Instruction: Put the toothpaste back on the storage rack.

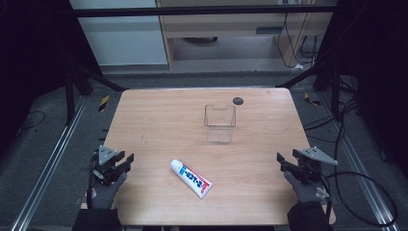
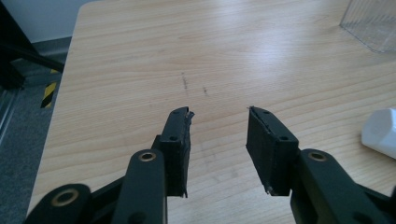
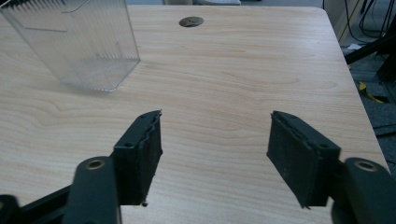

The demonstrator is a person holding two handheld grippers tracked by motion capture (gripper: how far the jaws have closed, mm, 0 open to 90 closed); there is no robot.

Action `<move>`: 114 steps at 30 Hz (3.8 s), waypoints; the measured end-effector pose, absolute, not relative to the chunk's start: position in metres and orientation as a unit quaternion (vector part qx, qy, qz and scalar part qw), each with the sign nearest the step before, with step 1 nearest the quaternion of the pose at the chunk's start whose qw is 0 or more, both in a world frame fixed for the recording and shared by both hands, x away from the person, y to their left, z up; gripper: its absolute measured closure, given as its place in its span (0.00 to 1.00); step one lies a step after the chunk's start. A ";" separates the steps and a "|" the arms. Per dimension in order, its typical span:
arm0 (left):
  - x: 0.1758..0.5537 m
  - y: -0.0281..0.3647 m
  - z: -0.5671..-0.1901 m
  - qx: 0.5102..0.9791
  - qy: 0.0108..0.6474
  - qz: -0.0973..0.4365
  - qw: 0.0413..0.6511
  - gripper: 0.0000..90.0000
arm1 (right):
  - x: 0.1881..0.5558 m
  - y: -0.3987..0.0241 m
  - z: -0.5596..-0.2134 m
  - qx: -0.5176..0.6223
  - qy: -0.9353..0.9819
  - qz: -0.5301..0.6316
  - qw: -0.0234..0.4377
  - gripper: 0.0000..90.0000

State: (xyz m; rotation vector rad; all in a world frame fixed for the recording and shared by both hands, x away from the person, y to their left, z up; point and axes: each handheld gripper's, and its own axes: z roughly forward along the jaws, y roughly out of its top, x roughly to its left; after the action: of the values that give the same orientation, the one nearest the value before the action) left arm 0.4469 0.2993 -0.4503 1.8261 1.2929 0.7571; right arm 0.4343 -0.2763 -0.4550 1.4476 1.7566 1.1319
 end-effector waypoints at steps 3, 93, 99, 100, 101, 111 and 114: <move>0.445 0.292 -0.450 0.728 0.493 0.287 0.380 0.66 | 0.429 -0.273 -0.456 0.531 0.665 0.427 0.305 0.47; 0.441 0.107 -0.483 0.892 0.286 0.126 0.328 0.97 | 0.440 -0.235 -0.475 0.486 0.733 0.390 0.273 0.48; 0.439 0.112 -0.466 0.883 0.283 0.135 0.349 0.97 | 0.440 -0.235 -0.475 0.486 0.732 0.391 0.273 0.48; 0.439 0.112 -0.466 0.883 0.283 0.135 0.349 0.97 | 0.440 -0.235 -0.475 0.486 0.732 0.391 0.273 0.48; 0.442 0.117 -0.456 0.875 0.289 0.147 0.359 0.96 | 0.440 -0.236 -0.475 0.487 0.731 0.391 0.274 0.48; 0.485 0.165 -0.439 0.844 0.363 0.193 0.343 0.99 | 0.442 -0.235 -0.477 0.489 0.733 0.388 0.271 0.48; 0.494 0.171 -0.446 0.847 0.374 0.187 0.329 0.99 | 0.443 -0.235 -0.477 0.488 0.734 0.386 0.271 0.48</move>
State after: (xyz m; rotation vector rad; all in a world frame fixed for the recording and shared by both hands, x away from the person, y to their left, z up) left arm 0.4936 0.1709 -0.4459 2.2160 0.9792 0.4905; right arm 0.4426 -0.2348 -0.4771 1.3152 1.9778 1.0404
